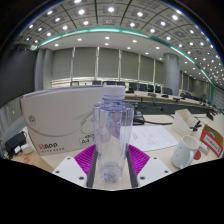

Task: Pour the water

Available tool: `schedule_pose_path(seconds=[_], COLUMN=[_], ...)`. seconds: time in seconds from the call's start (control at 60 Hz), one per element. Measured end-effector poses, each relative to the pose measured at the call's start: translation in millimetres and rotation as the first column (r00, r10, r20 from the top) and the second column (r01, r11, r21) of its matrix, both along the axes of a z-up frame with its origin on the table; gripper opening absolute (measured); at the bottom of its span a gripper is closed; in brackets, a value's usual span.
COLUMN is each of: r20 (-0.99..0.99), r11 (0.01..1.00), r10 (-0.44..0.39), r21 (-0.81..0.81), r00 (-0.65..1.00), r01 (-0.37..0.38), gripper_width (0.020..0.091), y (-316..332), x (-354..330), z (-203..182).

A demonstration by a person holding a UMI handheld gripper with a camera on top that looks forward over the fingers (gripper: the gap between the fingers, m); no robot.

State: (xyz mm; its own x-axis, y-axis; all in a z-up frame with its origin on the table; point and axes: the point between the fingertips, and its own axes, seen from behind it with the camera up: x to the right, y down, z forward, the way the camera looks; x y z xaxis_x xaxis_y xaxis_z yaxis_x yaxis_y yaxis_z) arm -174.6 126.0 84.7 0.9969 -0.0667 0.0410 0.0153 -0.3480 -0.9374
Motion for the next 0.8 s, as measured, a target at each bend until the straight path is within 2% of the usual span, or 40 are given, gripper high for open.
schedule_pose_path(seconds=[0.033, 0.217, 0.383, 0.483, 0.55, 0.65, 0.8], r20=[-0.005, -0.047, -0.16, -0.377, -0.577, -0.824, -0.991], r11=[1.0, 1.0, 0.999, 0.998, 0.996, 0.995, 0.992], r10=[0.004, 0.018, 0.023, 0.034, 0.039, 0.041, 0.017], r21=[-0.002, -0.004, 0.028, 0.068, 0.088, 0.087, 0.033], r00=[1.0, 0.999, 0.987, 0.926, 0.816, 0.566, 0.133], r01=[-0.004, -0.018, -0.019, -0.009, 0.014, 0.056, 0.12], gripper_width=[0.0502, 0.0352, 0.0353, 0.0351, 0.035, 0.035, 0.0349], y=[0.0, -0.7, -6.3, -7.4, -7.4, -3.1, 2.7], x=[-0.2, -1.4, 1.7, 8.2, 10.2, 32.0, 67.2], z=[-0.6, -1.4, 23.6, 58.4, 83.4, 106.3, 119.1])
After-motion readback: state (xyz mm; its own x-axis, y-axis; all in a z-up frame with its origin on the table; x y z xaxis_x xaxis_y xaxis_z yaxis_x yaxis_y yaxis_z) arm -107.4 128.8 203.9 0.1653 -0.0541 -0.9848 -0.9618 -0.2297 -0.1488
